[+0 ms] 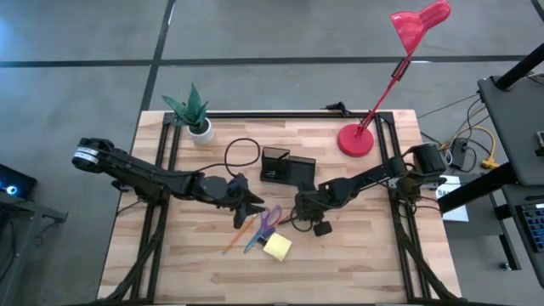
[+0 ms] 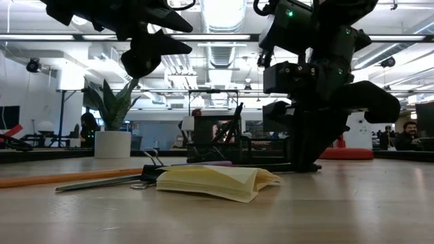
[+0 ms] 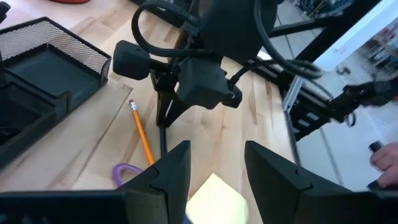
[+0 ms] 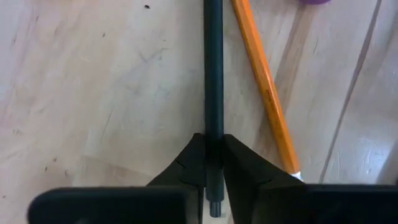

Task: Pick and place office supplies into organizer
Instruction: Put the black pen into the black desk organizer

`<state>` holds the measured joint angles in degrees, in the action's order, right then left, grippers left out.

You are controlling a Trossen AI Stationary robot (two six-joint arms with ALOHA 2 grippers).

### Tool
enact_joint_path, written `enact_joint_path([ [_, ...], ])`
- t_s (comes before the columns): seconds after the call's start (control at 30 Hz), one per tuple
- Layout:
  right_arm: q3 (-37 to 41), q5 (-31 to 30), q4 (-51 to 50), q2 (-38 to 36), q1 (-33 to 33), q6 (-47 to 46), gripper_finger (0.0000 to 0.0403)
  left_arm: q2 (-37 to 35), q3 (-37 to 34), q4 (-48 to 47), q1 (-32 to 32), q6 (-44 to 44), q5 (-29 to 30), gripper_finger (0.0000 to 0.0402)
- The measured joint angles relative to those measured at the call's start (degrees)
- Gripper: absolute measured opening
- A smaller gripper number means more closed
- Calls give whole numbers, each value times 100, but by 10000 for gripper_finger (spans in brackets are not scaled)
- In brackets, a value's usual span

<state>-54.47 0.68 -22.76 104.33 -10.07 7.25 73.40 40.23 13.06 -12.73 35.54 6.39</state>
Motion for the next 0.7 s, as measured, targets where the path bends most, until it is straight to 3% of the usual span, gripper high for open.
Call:
enact_joint_path([
  [0.5, -1160, -431, -1694, -11, -388, -228, 5, -43, 2, 36, 0, 159, 11, 136],
  [0.7, -1514, -788, -1943, -24, -551, -285, 5, -45, 4, 40, 0, 156, 11, 136],
])
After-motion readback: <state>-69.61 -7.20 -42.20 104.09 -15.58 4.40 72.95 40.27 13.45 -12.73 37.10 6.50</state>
